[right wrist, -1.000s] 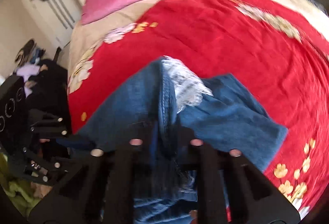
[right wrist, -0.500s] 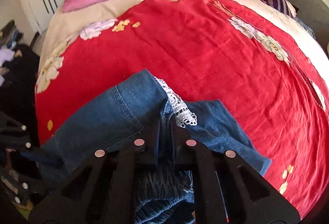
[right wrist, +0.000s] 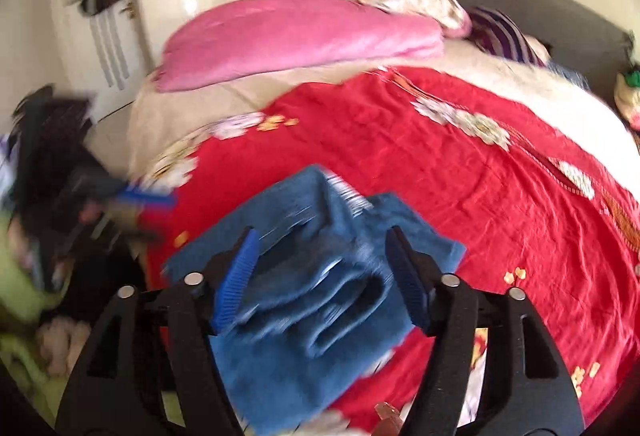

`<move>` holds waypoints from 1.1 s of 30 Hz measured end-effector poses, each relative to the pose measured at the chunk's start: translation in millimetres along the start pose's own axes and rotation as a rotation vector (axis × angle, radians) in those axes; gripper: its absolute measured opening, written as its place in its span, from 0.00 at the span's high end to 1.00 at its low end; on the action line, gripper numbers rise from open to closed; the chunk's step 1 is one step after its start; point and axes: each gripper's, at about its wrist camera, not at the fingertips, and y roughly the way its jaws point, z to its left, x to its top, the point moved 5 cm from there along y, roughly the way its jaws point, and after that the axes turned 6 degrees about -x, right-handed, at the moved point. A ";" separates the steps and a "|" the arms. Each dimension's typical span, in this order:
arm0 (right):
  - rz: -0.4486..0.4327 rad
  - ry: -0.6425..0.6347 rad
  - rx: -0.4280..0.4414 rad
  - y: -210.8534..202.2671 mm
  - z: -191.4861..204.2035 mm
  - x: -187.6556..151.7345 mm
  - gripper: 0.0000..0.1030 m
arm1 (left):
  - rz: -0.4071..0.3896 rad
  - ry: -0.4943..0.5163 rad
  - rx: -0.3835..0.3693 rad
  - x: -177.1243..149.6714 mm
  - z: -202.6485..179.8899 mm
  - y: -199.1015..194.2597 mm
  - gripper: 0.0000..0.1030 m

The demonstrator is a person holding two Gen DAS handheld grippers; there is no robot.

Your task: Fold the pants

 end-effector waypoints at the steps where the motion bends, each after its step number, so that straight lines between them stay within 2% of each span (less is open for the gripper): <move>1: -0.004 -0.047 0.014 -7.2 13.5 -6.4 0.41 | 0.001 -0.013 0.026 3.3 7.1 -0.3 0.41; 4: 0.000 -0.147 0.062 -12.2 46.9 -20.4 0.41 | 0.026 -0.029 0.055 14.8 14.5 7.4 0.45; 6: 0.024 -0.252 0.072 -4.4 74.0 -29.5 0.43 | 0.073 -0.014 0.037 22.6 9.1 20.6 0.58; 9: 0.060 -0.402 0.063 16.8 103.3 -37.7 0.58 | 0.134 0.051 0.080 33.0 1.9 43.5 0.67; 12: 0.078 -0.486 0.073 37.9 119.8 -41.0 0.74 | 0.186 0.074 0.078 43.0 -0.3 67.6 0.69; 14: 0.110 -0.510 0.057 54.2 121.5 -47.7 0.96 | 0.189 0.078 0.082 43.6 2.3 79.1 0.69; 16: 0.164 -0.497 0.069 64.6 119.1 -56.0 0.96 | 0.189 0.073 0.082 37.7 5.7 86.7 0.68; 19: 0.160 -0.506 0.079 57.4 121.2 -68.3 0.96 | 0.197 0.053 0.066 28.3 12.4 94.2 0.67; 24: 0.162 -0.402 0.109 53.8 111.9 -63.7 0.94 | 0.178 0.075 0.087 27.0 7.2 91.4 0.66; 25: 0.157 -0.369 0.121 47.7 109.7 -60.0 0.91 | 0.172 0.075 0.086 27.1 5.6 88.8 0.66; 26: 0.149 -0.329 0.140 39.9 105.1 -56.3 0.80 | 0.167 0.075 0.083 27.1 3.9 86.2 0.63; 28: 0.104 -0.284 0.133 22.3 95.2 -48.6 0.69 | 0.154 0.084 0.088 28.2 -0.3 80.5 0.59; 31: 0.050 -0.228 0.090 -4.7 77.8 -40.0 0.63 | 0.137 0.103 0.094 31.3 -6.9 74.1 0.55; 33: 0.017 -0.172 0.049 -22.1 63.4 -35.7 0.55 | 0.119 0.119 0.102 33.8 -13.1 69.0 0.48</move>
